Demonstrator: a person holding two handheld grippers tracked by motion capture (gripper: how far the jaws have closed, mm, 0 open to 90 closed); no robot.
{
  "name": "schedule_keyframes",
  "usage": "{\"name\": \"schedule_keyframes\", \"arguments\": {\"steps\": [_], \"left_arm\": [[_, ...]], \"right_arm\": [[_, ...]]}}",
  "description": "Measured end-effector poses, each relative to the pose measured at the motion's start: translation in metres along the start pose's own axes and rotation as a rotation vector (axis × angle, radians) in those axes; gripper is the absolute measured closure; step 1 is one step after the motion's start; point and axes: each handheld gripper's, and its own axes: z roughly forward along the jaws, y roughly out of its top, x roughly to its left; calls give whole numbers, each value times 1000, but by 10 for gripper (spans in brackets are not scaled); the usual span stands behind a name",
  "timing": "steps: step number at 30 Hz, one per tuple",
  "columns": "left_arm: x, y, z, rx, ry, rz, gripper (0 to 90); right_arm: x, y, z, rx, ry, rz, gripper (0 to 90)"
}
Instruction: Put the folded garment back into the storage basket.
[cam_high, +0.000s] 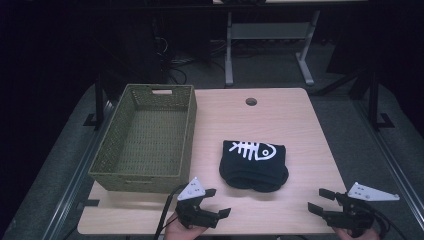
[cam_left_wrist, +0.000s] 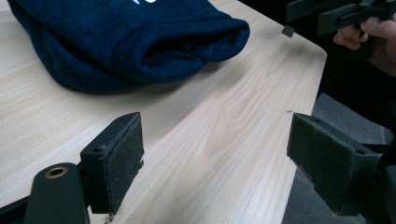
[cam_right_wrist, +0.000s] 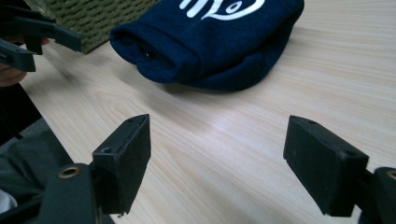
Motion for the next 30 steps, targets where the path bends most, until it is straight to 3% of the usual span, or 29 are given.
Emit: {"name": "schedule_keyframes", "arguments": {"steps": [11, 16, 25, 30], "left_arm": [[1, 11, 1, -35, 2, -3, 178], [2, 23, 3, -66, 24, -10, 180], [9, 40, 17, -63, 81, -7, 174], [15, 49, 28, -55, 92, -21, 174]], "right_arm": [[0, 12, 1, -39, 26, 26, 208], [1, 22, 7, -24, 39, 13, 206], [-3, 35, 21, 14, 45, 7, 207], [-7, 43, 29, 26, 50, 14, 207]]}}
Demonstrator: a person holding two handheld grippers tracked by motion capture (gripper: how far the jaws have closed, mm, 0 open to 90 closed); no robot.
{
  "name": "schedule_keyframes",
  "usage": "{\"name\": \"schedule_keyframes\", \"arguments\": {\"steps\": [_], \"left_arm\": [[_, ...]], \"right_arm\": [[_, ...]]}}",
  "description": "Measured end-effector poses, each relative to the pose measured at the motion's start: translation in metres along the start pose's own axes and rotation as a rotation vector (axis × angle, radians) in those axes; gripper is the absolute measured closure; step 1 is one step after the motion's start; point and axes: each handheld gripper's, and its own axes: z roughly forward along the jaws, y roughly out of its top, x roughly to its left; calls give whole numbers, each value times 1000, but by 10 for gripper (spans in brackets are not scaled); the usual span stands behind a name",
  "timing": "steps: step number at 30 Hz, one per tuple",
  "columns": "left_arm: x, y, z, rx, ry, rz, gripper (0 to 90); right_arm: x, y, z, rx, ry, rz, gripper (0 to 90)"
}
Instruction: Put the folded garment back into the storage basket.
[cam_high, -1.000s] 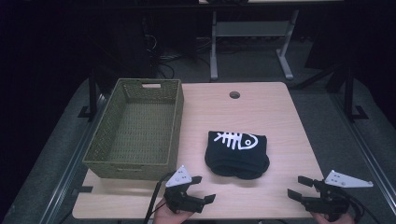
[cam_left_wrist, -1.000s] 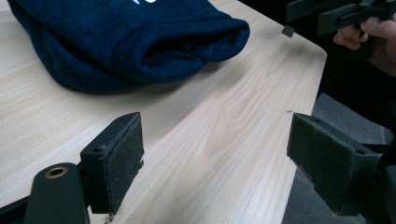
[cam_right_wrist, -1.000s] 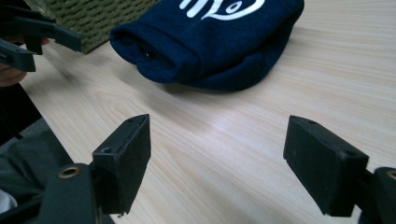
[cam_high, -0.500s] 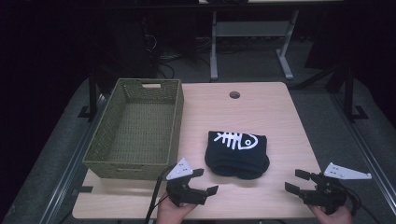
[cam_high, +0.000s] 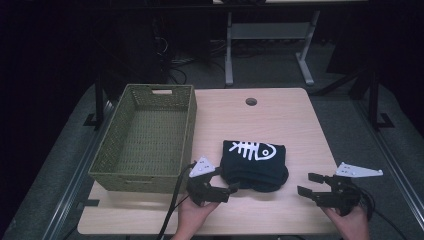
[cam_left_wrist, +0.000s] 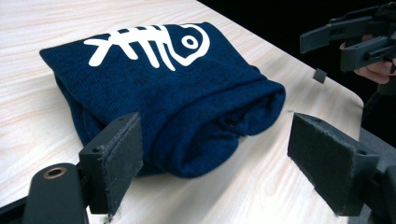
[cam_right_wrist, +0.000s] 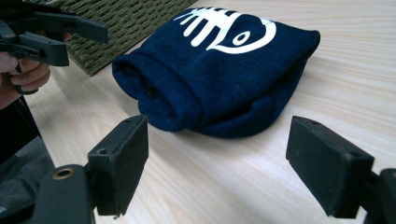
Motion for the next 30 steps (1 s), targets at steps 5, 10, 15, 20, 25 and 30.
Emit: {"name": "schedule_keyframes", "arguments": {"steps": [5, 10, 15, 20, 25, 30], "left_arm": [[7, 5, 8, -7, 20, -25, 174], [12, 8, 13, -6, 41, -32, 174], [17, 11, 18, 4, 47, -49, 174], [22, 16, 23, 4, 51, -64, 174], [27, 21, 28, 5, 68, -75, 177], [35, 26, 30, 6, 91, -92, 177]], "right_arm": [[-3, 11, 7, 9, 6, 0, 208], [-7, 21, 15, 41, 4, -4, 207], [-11, 30, 21, 72, 2, -2, 209], [-15, 36, 26, 80, 3, -3, 209], [-19, 43, 31, 82, 7, 10, 210], [-23, 48, 36, 98, 8, 13, 210]]}}
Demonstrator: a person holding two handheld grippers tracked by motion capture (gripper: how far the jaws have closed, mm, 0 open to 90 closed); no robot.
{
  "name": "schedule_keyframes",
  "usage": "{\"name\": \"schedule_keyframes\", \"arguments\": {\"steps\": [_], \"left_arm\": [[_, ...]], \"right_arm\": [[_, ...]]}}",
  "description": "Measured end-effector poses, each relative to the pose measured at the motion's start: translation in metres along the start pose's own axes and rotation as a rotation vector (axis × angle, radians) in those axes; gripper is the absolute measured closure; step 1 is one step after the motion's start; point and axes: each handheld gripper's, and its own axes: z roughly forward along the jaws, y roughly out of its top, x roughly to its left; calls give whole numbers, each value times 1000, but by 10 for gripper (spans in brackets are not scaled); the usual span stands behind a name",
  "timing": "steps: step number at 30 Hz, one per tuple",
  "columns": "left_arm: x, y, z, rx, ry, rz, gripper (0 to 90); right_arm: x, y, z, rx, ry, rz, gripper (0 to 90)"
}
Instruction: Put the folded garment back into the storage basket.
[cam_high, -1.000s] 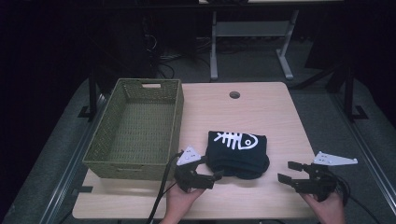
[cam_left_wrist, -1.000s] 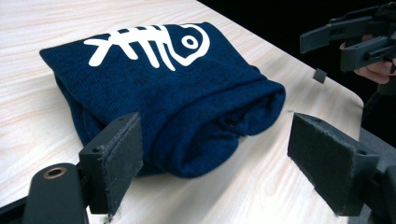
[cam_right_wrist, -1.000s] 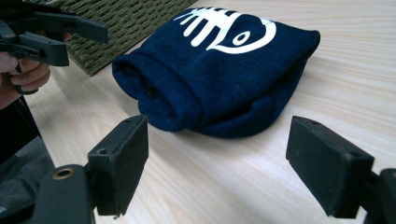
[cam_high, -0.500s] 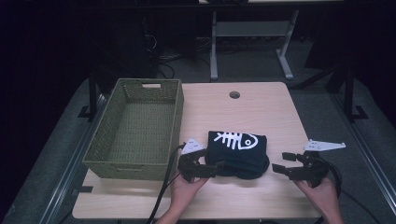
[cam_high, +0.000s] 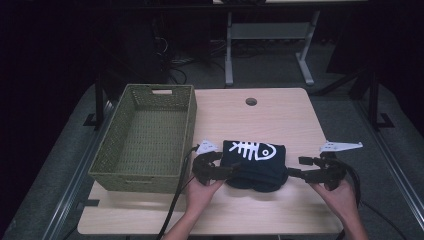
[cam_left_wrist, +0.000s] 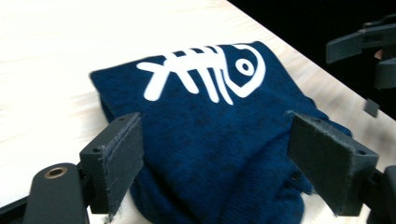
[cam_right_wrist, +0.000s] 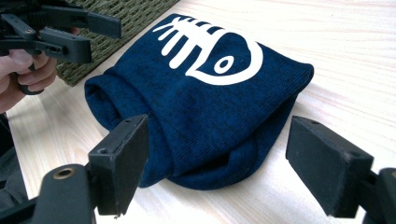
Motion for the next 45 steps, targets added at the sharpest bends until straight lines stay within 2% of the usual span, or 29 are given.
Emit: {"name": "schedule_keyframes", "arguments": {"steps": [5, 9, 12, 15, 19, 24, 28, 30, 32, 35, 39, 45], "left_arm": [[5, 4, 3, -1, 23, -9, 178], [10, 2, 9, 6, 60, -48, 179], [15, 0, 15, 27, 81, -66, 179], [17, 0, 18, 31, 70, -90, 179], [20, -1, 22, 46, 81, -99, 184], [24, -4, 29, 86, 125, -114, 202], [26, -6, 34, 101, 120, -120, 226], [28, -7, 36, 109, 104, -134, 250], [30, -7, 38, 109, 83, -147, 324], [29, -9, 40, 115, 75, -142, 396], [28, -10, 42, 120, 68, -140, 446], [30, -10, 42, 124, 39, -173, 512]], "right_arm": [[-1, 8, 6, 16, -3, 2, 213], [-6, 14, 15, 33, -9, 23, 223], [-12, 17, 24, 51, -11, 42, 225], [-14, 18, 31, 70, -18, 54, 227], [-19, 18, 40, 87, -19, 75, 234], [-27, 16, 53, 110, -26, 105, 257], [-32, 14, 58, 127, -33, 132, 286], [-34, 13, 61, 133, -38, 145, 311], [-34, 13, 63, 138, -43, 152, 338], [-33, 12, 67, 153, -44, 166, 404], [-31, 13, 69, 165, -59, 171, 465], [-26, 12, 75, 178, -66, 166, 592]]}}
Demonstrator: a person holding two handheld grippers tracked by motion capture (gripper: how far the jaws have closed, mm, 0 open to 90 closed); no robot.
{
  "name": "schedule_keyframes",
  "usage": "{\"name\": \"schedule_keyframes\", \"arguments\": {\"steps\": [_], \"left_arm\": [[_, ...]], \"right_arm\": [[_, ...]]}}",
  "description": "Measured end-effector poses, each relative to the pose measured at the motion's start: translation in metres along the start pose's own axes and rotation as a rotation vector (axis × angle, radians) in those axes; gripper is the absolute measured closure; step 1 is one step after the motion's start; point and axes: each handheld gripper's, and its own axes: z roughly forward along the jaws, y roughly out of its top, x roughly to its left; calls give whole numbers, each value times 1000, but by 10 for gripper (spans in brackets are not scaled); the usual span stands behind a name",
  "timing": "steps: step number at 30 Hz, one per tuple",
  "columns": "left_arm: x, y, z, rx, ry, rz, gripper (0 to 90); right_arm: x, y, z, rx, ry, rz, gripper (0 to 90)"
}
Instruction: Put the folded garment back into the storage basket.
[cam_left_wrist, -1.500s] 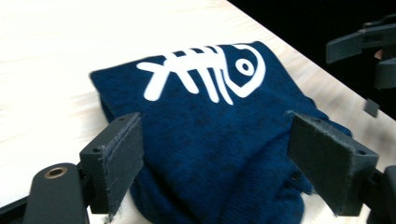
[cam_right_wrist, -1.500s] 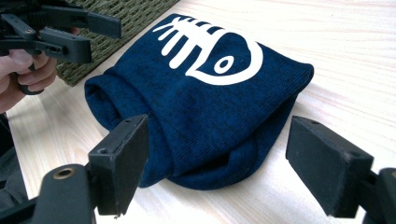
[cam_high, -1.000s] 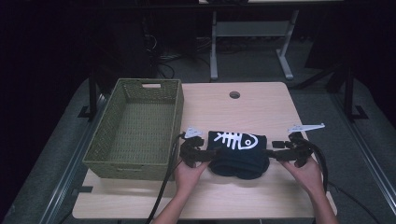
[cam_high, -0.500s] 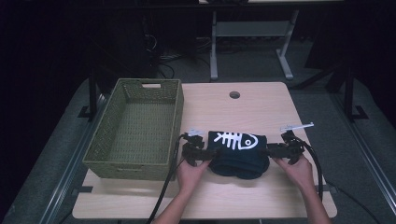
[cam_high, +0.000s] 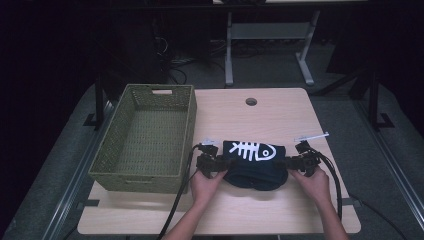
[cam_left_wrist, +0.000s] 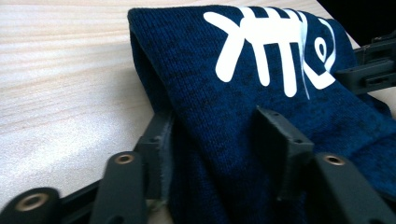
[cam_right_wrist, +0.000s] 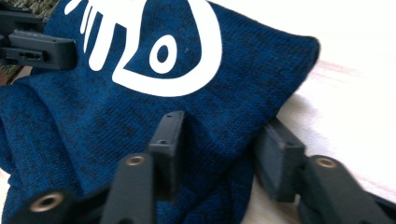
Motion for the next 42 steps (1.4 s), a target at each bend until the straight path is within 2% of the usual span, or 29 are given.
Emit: {"name": "schedule_keyframes", "arguments": {"steps": [6, 11, 12, 14, 18, 24, 32, 42], "left_arm": [[-2, -1, 2, 4, -7, 2, 631], [-5, 1, 0, 9, -6, 14, 677], [-5, 1, 0, 10, -9, 19, 688], [-5, 2, -2, 14, -22, 9, 691], [-10, 3, -4, 11, -20, 30, 698], [-18, 9, -9, -1, -34, 54, 700], [-36, 24, -24, -21, -18, 138, 701], [-41, 33, -39, -40, -32, 150, 700]], "right_arm": [[4, 0, 3, 5, 1, 6, 707], [4, -1, 1, -2, 15, 15, 740], [4, -1, -1, -6, 33, 23, 745], [4, -1, -3, -8, 36, 26, 746], [7, 0, -9, -13, 27, 4, 747], [9, 0, -21, -36, 32, 7, 748], [14, 2, -39, -81, 37, 10, 748], [25, 12, -52, -93, 22, -28, 748]]}}
